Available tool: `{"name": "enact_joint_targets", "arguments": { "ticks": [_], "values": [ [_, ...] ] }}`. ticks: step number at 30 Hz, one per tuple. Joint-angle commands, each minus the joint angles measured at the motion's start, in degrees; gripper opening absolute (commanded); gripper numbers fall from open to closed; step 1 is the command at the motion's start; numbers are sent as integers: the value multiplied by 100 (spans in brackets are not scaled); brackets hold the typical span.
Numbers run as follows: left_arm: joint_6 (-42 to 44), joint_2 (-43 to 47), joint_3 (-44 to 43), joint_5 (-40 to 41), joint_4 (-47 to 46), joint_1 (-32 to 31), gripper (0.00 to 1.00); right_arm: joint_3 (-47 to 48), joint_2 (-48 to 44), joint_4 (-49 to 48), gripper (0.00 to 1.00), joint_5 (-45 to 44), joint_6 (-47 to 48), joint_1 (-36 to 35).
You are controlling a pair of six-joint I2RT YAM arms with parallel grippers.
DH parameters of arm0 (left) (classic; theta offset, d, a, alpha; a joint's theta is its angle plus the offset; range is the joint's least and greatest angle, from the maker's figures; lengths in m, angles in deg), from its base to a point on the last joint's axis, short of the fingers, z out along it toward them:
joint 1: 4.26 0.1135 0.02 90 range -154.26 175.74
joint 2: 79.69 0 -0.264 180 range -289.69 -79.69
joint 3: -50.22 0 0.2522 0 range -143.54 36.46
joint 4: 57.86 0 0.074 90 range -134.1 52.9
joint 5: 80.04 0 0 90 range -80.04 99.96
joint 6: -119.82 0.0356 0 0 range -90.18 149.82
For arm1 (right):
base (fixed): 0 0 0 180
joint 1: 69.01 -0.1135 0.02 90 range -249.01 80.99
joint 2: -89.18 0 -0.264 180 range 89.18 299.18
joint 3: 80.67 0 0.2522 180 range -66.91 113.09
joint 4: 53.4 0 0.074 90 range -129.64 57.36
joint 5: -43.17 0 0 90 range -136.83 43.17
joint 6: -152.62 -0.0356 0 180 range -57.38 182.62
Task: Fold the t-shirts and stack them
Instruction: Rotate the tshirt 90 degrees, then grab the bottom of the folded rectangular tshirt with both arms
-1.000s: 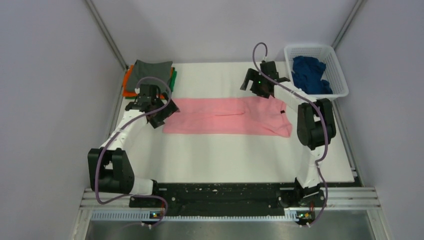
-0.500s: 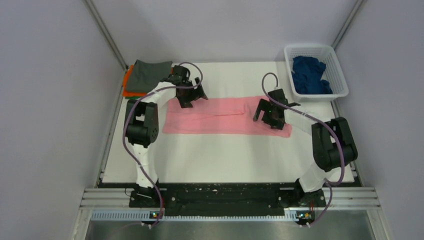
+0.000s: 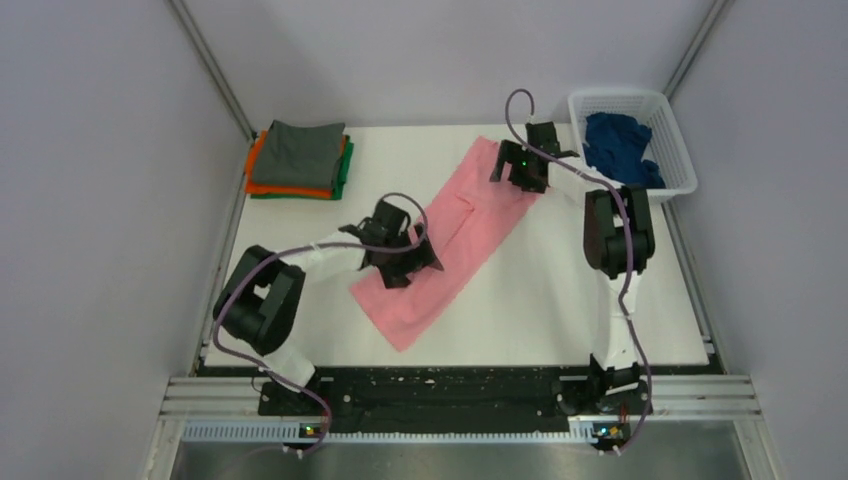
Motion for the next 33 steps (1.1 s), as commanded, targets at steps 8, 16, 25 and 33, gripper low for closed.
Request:
{"name": "enact_joint_targets", "arguments": {
  "ticks": [8,16,25,33],
  "values": [
    [-2135,613,217,291,-725,-2168,99,3733,2337,213,99,1201,359,-312],
    [-1750,1602,444,1098,234,-2210,99,2427,306,393,99,215,596,-387],
    [-1386,2590,1465,1752,1352,-2200,99,-2961,-3528,461,98,-1168,114,-1360],
    [-1261,2320,2069,1322,655,-2191,68,-5175,-5065,566,93,-875,-1095,-3314]
  ]
}}
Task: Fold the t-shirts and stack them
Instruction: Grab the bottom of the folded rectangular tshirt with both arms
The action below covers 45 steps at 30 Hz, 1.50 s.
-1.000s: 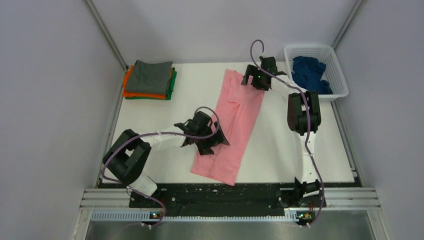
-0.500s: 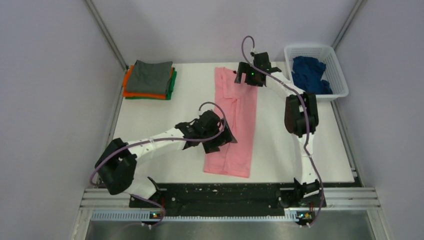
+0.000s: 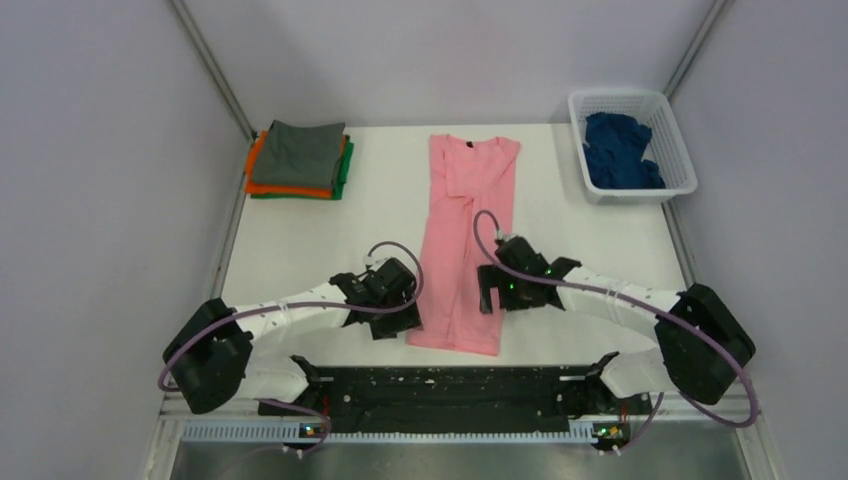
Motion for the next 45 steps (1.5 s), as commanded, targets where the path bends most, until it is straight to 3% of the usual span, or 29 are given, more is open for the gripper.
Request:
{"name": "enact_joint_targets", "arguments": {
  "ticks": [1,7,10,12,13,16,22,31,38,45],
  "values": [
    [112,-217,135,-151,-451,9,63,-430,-585,176,93,-83,-724,-1014],
    [67,-473,372,-519,-794,10,32,-1015,-875,145,89,154,-1382,-1852],
    [61,-616,379,-632,-820,10,17,-1122,-954,342,84,98,-1618,-2017],
    [7,-655,426,-677,-809,10,1,-1148,-1044,408,78,111,-1723,-2190],
    [-42,-645,449,-681,-796,8,0,-1155,-1067,449,77,116,-1788,-2279],
    [-105,-569,548,-805,-823,-4,0,-1144,-1071,539,72,41,-1911,-2473],
    [-170,-215,721,-859,-808,-8,0,-1212,-1076,478,33,-539,-2070,-2531],
    [169,-175,326,-1081,-995,-7,0,-1085,-1330,474,1,-1065,-1987,-2532],
    [504,-408,-464,-1144,-1032,67,0,-497,-1365,754,0,-1491,-1671,-2426],
    [847,-809,-1333,-1173,-1139,637,0,-69,-1293,570,0,-1415,-1131,-1540]
  ]
}}
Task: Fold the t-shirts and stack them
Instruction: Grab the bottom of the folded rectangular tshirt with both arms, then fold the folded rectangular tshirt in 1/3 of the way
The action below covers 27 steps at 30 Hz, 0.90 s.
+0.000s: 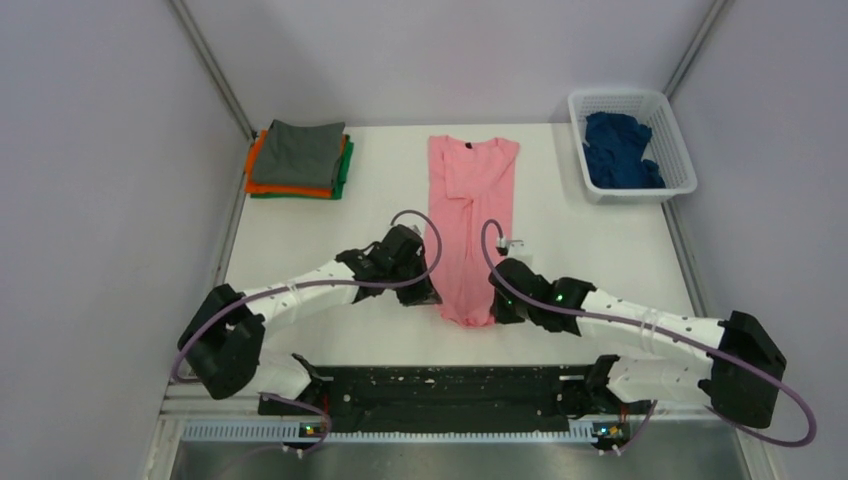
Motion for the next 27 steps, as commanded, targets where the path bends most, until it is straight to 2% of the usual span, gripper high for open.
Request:
{"name": "enact_joint_targets", "arguments": {
  "ticks": [1,5,12,20,27],
  "values": [
    [402,-378,-807,-15,-99,473,0,440,8,-302,0,-102,557,635],
    [630,-948,-1438,-317,-187,926,0,655,376,-847,0,331,949,1452],
    [935,-1906,-2470,-535,-95,1561,0,1427,1324,-1417,0,704,1225,2359],
    [1128,-2873,-3580,-721,46,2064,0,2204,2237,-1565,0,780,1551,2915],
    [1277,-3573,-4327,-866,240,2225,0,2604,2816,-1770,0,921,1770,3256]
  ]
}}
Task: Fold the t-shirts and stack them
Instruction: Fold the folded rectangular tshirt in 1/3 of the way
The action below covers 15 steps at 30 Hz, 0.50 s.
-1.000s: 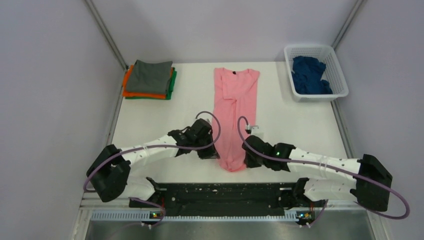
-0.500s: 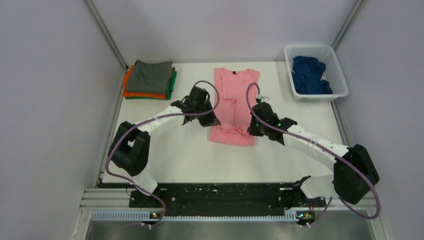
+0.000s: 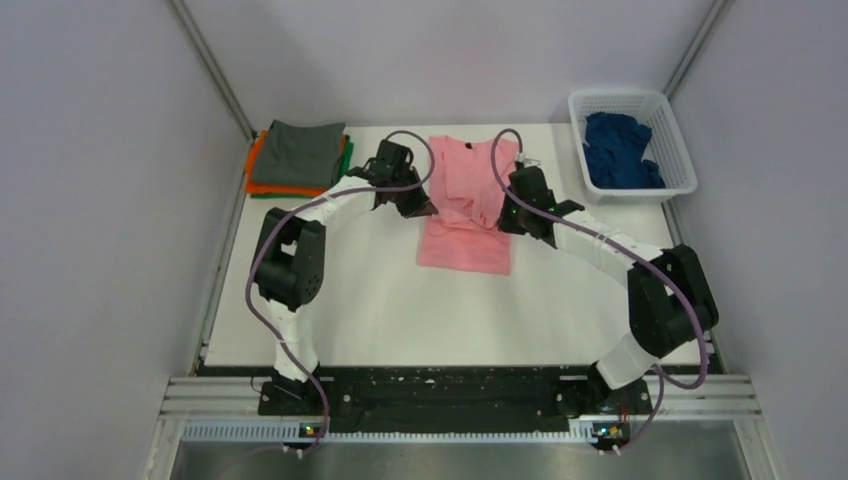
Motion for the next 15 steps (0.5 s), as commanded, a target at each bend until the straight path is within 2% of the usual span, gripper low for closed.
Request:
{"name": "enact_joint_targets", "arguments": {
  "ticks": [1,5,7,8,10,11,12,13,14,15],
  "values": [
    [219,-407,-614,-166,150,77,0,430,331,-348,0,124,254,195],
    [278,-819,-1004,-174,220,109,0,532,636,-470,0,166,210,328],
    [290,-1030,-1234,-150,288,136,5,561,820,-724,1,312,215,432],
    [280,-1112,-1319,-113,269,160,12,612,922,-834,3,354,206,494],
    [255,-1240,-1605,-84,247,253,28,834,1203,-1045,13,334,186,621],
    [243,-1318,-1753,-23,244,282,46,1011,1348,-1048,21,299,124,703],
    [231,-1380,-1951,38,275,323,60,1210,1496,-1011,30,328,50,796],
    [206,-1420,-2133,94,376,373,71,1391,1600,-930,50,387,-11,876],
    [182,-1444,-2287,94,440,419,80,1520,1671,-882,59,438,-36,916],
    [171,-1411,-2359,114,457,474,95,1612,1670,-839,63,448,-19,935]
  ]
}}
